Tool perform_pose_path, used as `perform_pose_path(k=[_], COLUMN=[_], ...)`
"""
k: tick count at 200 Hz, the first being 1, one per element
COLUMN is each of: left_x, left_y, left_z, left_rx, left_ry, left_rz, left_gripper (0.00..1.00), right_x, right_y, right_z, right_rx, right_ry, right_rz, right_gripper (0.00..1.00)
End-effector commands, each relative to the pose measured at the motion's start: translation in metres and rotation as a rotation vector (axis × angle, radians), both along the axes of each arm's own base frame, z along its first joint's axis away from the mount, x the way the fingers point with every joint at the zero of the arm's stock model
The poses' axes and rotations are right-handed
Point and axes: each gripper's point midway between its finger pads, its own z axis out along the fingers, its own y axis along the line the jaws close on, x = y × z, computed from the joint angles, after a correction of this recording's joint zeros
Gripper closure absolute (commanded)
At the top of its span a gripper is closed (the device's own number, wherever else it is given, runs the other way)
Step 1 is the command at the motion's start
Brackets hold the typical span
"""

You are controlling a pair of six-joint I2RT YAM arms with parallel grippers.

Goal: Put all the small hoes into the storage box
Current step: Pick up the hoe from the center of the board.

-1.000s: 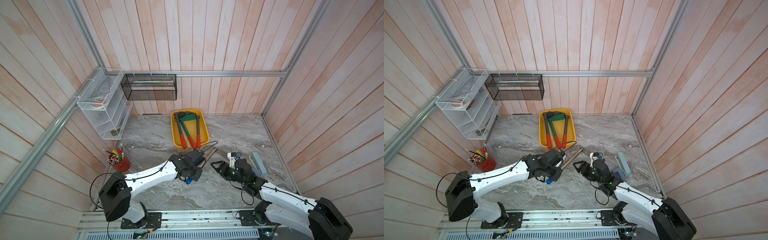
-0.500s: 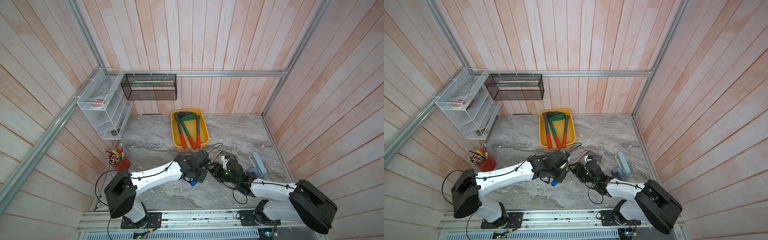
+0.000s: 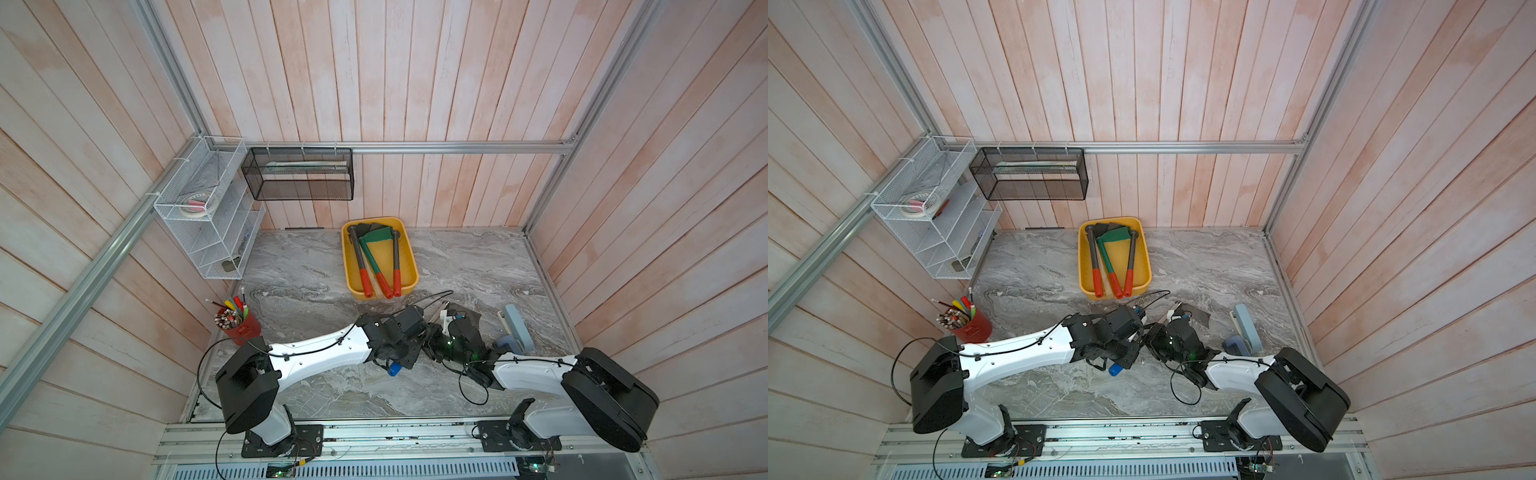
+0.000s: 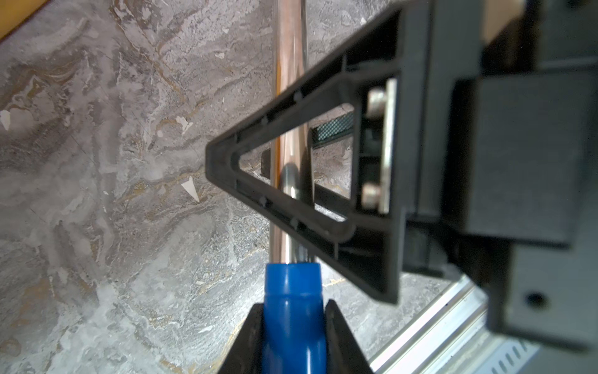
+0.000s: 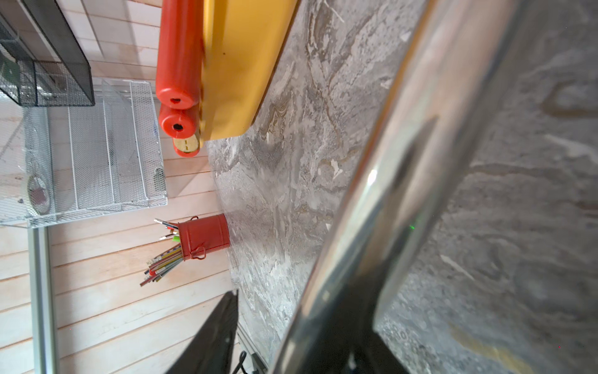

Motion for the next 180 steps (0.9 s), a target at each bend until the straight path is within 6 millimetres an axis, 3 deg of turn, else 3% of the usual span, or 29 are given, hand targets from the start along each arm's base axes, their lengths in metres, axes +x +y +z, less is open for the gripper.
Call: perform_pose_path(k=[1, 109, 154, 180], left_x=[-0.003, -0.016, -0.025, -0.026], left_y=[-0.019, -0.023, -0.022, -0.019], left_z=[0.009, -0.007, -0.018, -0.023], left_rx=[-0.068, -0.061, -0.065, -0.058], left_ry=[-0.009, 0.038, 0.081, 0.093], left_rz=[-0.024, -0.038, -0.054, -0.049], left_gripper=[1.00, 1.00, 0.68, 0.64], right_x=[0.011, 0.011, 0.013, 0.014], right_y=[0.010, 0.006, 0.006, 0.004], right_z=[0.026, 0.029, 0.036, 0.039], right_rx=[0.066, 0.069, 0.056, 0.058], right_ry=[-0.075, -0.091, -0.113, -0.121], right_rz=[-0.009, -0.028, -0.024, -0.033], right_gripper=[0.56, 0.87, 0.97, 1.00])
